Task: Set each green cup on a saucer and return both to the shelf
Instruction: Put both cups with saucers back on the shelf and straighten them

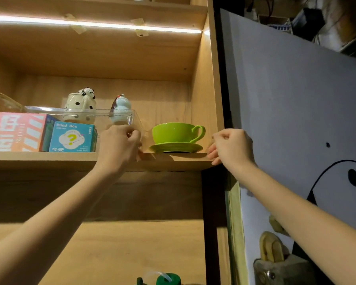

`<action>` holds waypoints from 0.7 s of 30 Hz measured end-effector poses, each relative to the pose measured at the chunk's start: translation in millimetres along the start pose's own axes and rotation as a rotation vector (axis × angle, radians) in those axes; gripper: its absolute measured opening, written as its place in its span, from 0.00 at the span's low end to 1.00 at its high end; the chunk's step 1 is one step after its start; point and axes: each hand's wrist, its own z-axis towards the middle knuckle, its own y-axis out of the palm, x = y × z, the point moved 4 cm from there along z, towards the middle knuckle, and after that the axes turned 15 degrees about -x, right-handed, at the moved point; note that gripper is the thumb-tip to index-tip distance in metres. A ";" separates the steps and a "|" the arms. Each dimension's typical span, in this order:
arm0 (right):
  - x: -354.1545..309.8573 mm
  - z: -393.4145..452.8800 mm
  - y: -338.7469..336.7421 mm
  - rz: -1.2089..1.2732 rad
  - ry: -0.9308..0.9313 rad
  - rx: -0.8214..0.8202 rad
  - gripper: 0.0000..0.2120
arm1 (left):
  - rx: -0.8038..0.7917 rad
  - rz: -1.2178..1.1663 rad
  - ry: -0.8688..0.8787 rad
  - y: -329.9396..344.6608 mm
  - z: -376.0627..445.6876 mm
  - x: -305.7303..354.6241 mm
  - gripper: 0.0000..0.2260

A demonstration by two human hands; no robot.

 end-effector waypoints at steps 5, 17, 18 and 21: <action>4.0 -44.2 17.7 -0.505 -0.298 -0.184 0.22 | -0.252 0.370 0.174 25.1 -18.7 -6.3 0.27; 23.9 -16.0 28.9 -0.864 -0.285 -0.143 0.24 | -0.242 0.521 0.257 46.3 -12.7 -5.0 0.36; 24.4 -14.7 28.8 -0.886 -0.290 -0.139 0.25 | -0.253 0.537 0.254 46.9 -10.8 -3.8 0.35; 24.6 -10.5 28.2 -0.915 -0.281 -0.151 0.24 | -0.278 0.600 0.248 46.1 -7.3 -4.0 0.35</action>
